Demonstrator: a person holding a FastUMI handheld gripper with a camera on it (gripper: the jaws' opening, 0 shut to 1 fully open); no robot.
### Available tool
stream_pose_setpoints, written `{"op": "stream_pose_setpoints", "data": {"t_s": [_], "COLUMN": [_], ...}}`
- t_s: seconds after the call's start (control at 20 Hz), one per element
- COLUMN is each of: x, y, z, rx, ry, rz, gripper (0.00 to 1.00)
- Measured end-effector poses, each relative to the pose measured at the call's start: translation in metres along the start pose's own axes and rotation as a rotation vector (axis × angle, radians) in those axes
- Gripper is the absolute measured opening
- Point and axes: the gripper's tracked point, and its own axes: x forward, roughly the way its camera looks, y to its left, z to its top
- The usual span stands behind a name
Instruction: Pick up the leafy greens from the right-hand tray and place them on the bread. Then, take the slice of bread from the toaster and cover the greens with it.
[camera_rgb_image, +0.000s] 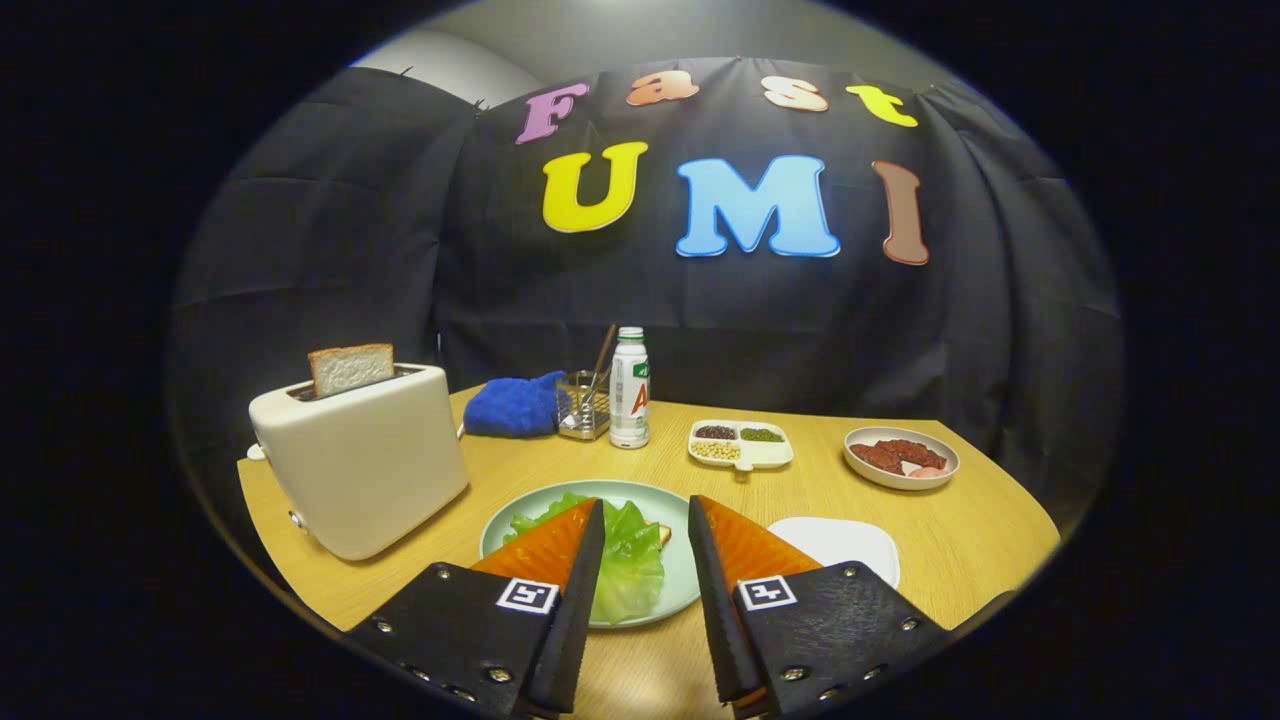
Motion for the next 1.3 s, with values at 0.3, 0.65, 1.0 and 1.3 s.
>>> {"op": "stream_pose_setpoints", "data": {"t_s": [0.3,0.65,1.0,1.3], "x": [-0.011,-0.016,-0.013,-0.009], "y": [0.034,0.109,0.178,0.248], "z": [0.021,0.043,0.060,0.068], "rx": [0.038,0.009,0.069,0.046], "ry": [-0.037,-0.056,-0.061,-0.053], "rz": [-0.042,0.060,0.150,0.238], "gripper": [0.51,0.51,0.51,0.51]}}
